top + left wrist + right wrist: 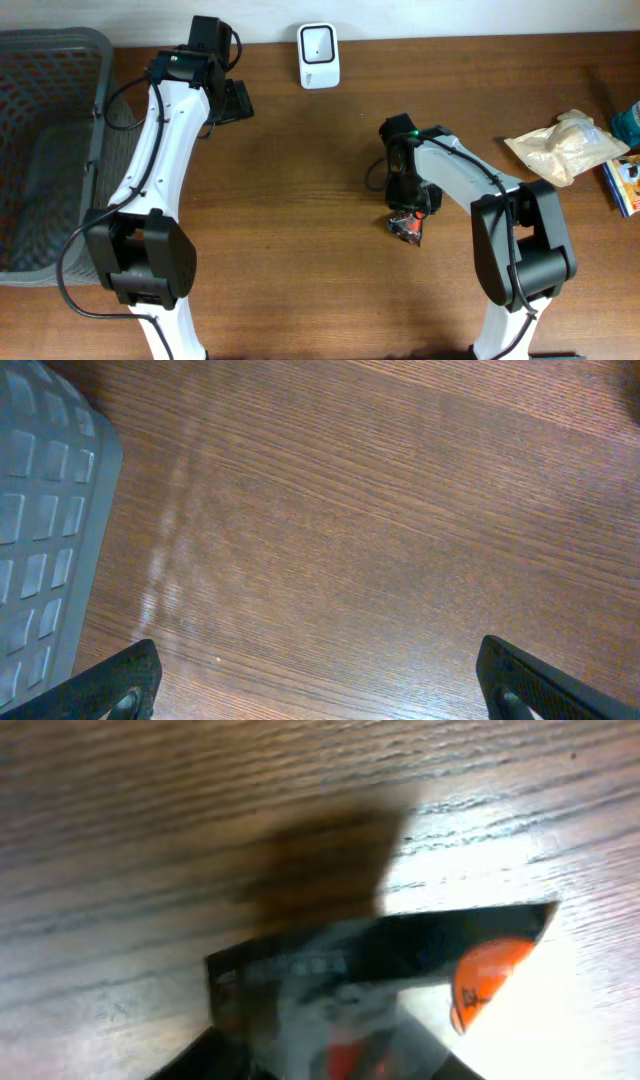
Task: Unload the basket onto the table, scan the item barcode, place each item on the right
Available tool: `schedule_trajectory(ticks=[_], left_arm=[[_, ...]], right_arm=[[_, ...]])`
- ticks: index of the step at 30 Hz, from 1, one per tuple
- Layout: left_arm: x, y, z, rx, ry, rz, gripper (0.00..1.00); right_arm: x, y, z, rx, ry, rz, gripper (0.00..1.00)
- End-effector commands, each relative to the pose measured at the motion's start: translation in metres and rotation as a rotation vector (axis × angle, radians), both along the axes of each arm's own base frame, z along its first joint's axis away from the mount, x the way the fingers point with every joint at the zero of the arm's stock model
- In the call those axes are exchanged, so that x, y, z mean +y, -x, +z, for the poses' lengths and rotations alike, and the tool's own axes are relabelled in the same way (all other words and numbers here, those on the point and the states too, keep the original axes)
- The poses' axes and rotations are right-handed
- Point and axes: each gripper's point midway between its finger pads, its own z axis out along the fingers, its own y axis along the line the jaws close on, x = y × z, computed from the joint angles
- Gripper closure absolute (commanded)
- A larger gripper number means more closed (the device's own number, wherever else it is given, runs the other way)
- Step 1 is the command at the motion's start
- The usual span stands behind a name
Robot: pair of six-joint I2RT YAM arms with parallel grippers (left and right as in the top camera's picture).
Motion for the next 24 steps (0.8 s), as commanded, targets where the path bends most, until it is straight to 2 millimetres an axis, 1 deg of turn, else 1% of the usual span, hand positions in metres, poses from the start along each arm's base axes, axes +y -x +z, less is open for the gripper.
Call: schedule_trajectory(ticks=[1,6,8,11,12,13,14,15,17,18,19,21,22,23,24], left_arm=[[-0.002,0.0,-0.007,0.013,-0.002,0.007,0.01],[-0.002,0.0,-0.007,0.014,-0.002,0.007,0.01],[-0.002,0.0,-0.007,0.013,-0.002,0.007,0.01],[-0.002,0.0,-0.007,0.014,-0.002,0.007,0.01],[-0.002,0.0,-0.007,0.013,-0.002,0.007,0.01],[-0.002,0.0,-0.007,0.014,-0.002,0.007,0.01],[-0.002,0.0,-0.007,0.014,-0.002,0.007,0.01],[-0.002,0.0,-0.007,0.013,-0.002,0.007,0.01],[-0.002,0.0,-0.007,0.013,-0.002,0.007,0.01],[-0.002,0.0,-0.007,0.014,-0.002,0.007,0.01],[-0.002,0.0,-0.007,0.013,-0.002,0.007,0.01],[-0.002,0.0,-0.007,0.013,-0.002,0.007,0.01],[-0.002,0.0,-0.007,0.013,-0.002,0.007,0.01],[-0.002,0.0,-0.007,0.013,-0.002,0.007,0.01],[-0.002,0.0,-0.007,0.013,-0.002,0.007,0.01]], right_arm=[[0.005,-0.013,0.011,-0.021,-0.003,0.002,0.69],[0.006,-0.015,0.013,-0.024,-0.011,0.002,0.73],[0.006,-0.015,0.013,-0.024,-0.011,0.002,0.79],[0.006,-0.015,0.013,-0.024,-0.01,0.002,0.79],[0.006,-0.014,0.013,-0.022,-0.01,0.002,0.71],[0.006,-0.013,0.013,-0.018,-0.009,0.002,0.57],[0.005,-0.011,0.012,-0.009,-0.006,0.002,0.5],[0.004,-0.008,0.011,0.002,-0.003,0.001,0.48],[0.003,0.0,0.007,0.025,0.004,0.004,0.47],[0.001,0.006,0.003,0.041,0.005,0.003,0.5],[0.0,0.01,-0.001,0.051,0.009,0.003,0.58],[-0.002,0.015,-0.007,0.061,0.012,0.003,0.66],[-0.002,0.016,-0.007,0.062,0.012,0.003,0.7],[-0.002,0.015,-0.008,0.061,0.012,0.003,0.76],[-0.002,0.015,-0.008,0.061,0.012,0.003,0.8]])
